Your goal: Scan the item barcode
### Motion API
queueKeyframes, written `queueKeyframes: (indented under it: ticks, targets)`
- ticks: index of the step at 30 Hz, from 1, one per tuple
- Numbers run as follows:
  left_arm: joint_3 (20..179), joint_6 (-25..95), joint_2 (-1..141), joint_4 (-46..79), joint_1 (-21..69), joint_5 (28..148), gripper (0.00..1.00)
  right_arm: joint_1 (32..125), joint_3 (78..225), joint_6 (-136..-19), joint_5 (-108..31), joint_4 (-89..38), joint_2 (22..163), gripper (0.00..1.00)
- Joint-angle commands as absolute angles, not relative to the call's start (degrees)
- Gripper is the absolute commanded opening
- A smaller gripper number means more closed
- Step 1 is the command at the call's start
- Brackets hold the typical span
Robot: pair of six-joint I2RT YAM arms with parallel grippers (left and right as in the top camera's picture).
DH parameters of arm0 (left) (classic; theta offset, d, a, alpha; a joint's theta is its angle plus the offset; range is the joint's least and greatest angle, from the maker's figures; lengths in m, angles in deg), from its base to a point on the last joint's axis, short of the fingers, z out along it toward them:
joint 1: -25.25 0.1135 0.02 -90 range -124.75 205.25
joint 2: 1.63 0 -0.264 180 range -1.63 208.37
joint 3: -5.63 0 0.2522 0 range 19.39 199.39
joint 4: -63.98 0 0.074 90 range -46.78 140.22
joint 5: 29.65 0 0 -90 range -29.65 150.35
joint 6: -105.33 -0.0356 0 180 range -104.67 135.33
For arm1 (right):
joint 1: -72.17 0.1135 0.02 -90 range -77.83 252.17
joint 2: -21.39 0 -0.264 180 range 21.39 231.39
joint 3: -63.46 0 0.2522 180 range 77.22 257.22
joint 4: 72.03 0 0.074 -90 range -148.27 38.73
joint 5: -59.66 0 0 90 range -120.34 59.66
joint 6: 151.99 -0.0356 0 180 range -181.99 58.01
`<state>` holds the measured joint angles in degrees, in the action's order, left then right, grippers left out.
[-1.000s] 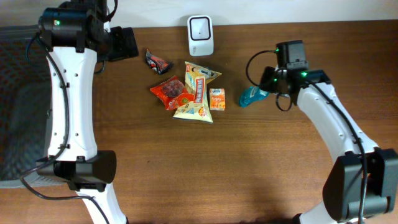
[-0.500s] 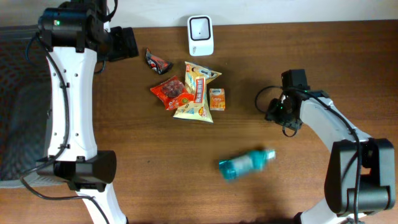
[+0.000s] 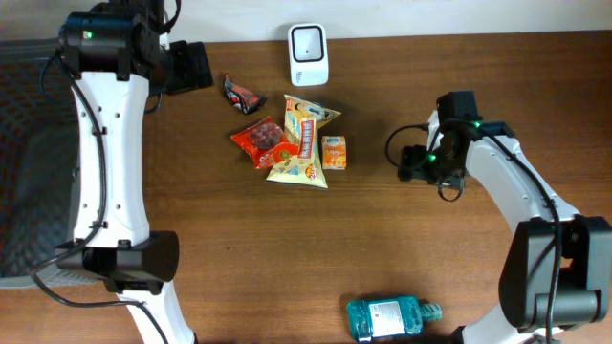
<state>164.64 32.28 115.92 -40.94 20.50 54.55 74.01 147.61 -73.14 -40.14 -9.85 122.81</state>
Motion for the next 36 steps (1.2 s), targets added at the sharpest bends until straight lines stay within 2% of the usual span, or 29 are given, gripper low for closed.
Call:
queueKeyframes:
  ticks: [1,3,5,8,10,14,17,20,23,27,32,34,36]
  targets:
    - [164.6,32.7,116.0,-41.0,20.4,55.0,0.99,74.1,148.3,-72.8,-47.4,-6.6,117.9,0.82]
    - [164.6,32.7,116.0,-41.0,20.4,55.0,0.99,74.2,148.3,-75.2,-49.2,-0.3,113.7,0.77]
    - [164.6,32.6,116.0,-41.0,20.4,55.0,0.99,76.0,148.1,-79.8,-47.3,7.0,110.6,0.76]
    - [164.6,32.7,116.0,-41.0,20.4,55.0,0.99,86.3,147.7,-95.6,-31.2,15.0,105.7,0.79]
    - [164.6,32.7,116.0,-41.0,20.4,55.0,0.99,92.4,147.7,-103.4,-25.9,18.1,102.2,0.80]
    - [164.6,32.7,116.0,-41.0,20.4,55.0,0.99,105.7,143.1,-119.3,-26.5,21.6,93.6,0.80]
    - [164.6,32.7,116.0,-41.0,20.4,55.0,0.99,114.9,135.9,-140.9,-30.0,21.8,88.6,0.80]
    - [164.6,32.7,116.0,-41.0,20.4,55.0,0.99,120.9,131.7,-154.9,-31.9,20.9,88.3,0.80]
    - [164.6,32.7,116.0,-41.0,20.4,55.0,0.99,123.7,128.5,-162.0,-34.5,17.2,88.3,0.80]
    - [164.6,32.7,116.0,-41.0,20.4,55.0,0.99,124.0,120.4,-165.7,-39.0,4.0,88.4,0.80]
    - [164.6,32.7,116.0,-41.0,20.4,55.0,0.99,123.9,112.0,-171.0,-44.0,-1.9,88.4,0.81]
    - [164.6,32.7,116.0,-41.0,20.4,55.0,0.99,123.9,110.1,-173.9,-43.9,-2.3,88.4,0.91]
    - [164.6,32.7,116.0,-41.0,20.4,55.0,0.99,123.8,109.4,-173.9,-43.7,-4.6,88.4,0.94]
